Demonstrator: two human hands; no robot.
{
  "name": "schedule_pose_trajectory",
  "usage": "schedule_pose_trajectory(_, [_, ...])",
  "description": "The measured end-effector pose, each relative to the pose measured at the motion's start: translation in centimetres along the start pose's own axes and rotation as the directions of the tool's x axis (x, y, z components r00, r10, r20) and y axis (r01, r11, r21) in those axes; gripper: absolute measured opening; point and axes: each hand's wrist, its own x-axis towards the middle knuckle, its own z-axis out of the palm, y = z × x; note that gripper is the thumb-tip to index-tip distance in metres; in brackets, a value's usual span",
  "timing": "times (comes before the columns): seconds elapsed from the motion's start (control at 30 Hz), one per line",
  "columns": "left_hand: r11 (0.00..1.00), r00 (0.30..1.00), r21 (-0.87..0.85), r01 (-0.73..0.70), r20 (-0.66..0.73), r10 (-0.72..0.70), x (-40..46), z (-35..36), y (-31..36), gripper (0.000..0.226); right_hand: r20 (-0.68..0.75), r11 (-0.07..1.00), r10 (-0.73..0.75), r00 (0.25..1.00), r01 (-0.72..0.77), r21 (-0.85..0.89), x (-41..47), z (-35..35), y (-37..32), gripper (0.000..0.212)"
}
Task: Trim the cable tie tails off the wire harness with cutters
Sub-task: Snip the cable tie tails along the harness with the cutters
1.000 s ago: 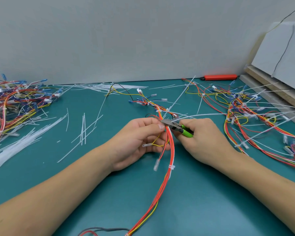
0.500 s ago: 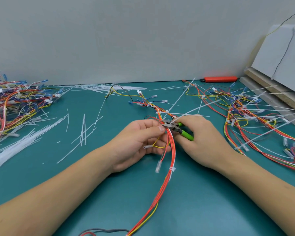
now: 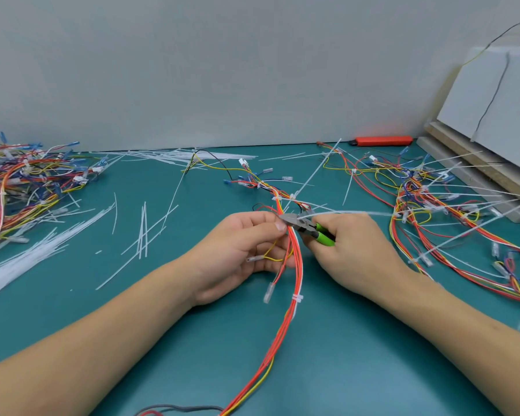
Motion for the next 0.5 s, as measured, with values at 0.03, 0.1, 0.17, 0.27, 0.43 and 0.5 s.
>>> schedule_pose_trajectory(0.03, [1.000,1.000,0.000,0.003,-0.003,-0.003,-0.03,0.08,0.04,0.016,0.001,1.000,-0.015,1.000,0.015,-0.001,-0.04,-0.01,-0.04,0.031])
schedule_pose_trajectory(0.1, [1.000,1.000,0.005,0.005,-0.011,-0.005,-0.10,0.16,0.13,0.021,0.000,0.999,-0.039,0.999,0.039,0.004,0.02,-0.11,-0.09,0.019])
schedule_pose_trajectory(0.17, [1.000,1.000,0.010,0.005,-0.019,-0.004,-0.12,0.17,0.13,0.021,0.026,0.999,-0.036,0.999,0.036,0.013,0.19,-0.27,-0.31,0.019])
schedule_pose_trajectory(0.27, [1.000,1.000,0.006,0.007,-0.023,-0.006,-0.13,0.16,0.11,0.017,0.041,0.999,-0.038,0.998,0.037,0.017,0.33,-0.23,-0.29,0.021])
schedule_pose_trajectory(0.43, [1.000,1.000,-0.004,0.008,-0.017,-0.008,-0.03,0.09,0.11,0.016,0.015,1.000,-0.017,1.000,0.016,0.018,0.09,-0.19,-0.24,0.030])
schedule_pose_trajectory(0.5, [1.000,1.000,-0.004,0.006,-0.014,-0.007,-0.03,0.08,0.09,0.017,0.011,1.000,-0.024,1.000,0.023,0.015,0.11,-0.11,-0.16,0.028])
